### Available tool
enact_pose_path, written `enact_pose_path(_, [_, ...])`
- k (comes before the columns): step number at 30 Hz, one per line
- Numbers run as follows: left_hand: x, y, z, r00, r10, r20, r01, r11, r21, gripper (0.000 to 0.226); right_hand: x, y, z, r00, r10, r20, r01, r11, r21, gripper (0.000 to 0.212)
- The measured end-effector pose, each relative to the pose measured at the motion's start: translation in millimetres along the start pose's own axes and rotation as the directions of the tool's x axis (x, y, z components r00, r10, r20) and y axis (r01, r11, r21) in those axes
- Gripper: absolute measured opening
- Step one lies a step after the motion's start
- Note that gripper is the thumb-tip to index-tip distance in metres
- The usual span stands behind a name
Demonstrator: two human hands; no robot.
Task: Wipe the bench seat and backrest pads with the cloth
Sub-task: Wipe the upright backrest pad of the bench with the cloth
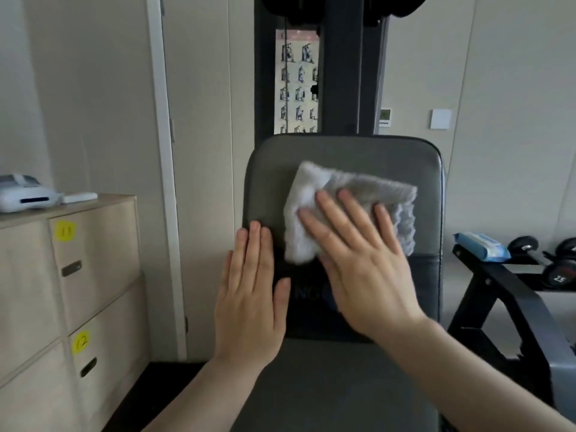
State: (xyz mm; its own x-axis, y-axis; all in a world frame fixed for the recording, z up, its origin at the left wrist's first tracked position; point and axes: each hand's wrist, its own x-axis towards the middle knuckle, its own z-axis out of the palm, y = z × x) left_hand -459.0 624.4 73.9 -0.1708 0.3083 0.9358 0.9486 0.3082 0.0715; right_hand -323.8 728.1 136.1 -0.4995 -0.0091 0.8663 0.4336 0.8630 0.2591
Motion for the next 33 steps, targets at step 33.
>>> enact_pose_path(33, [-3.5, 0.8, 5.9, 0.998, -0.052, -0.029, 0.053, 0.998, 0.034, 0.067, -14.6, -14.2, 11.6, 0.998, 0.035, -0.053, -0.033, 0.999, 0.041, 0.063])
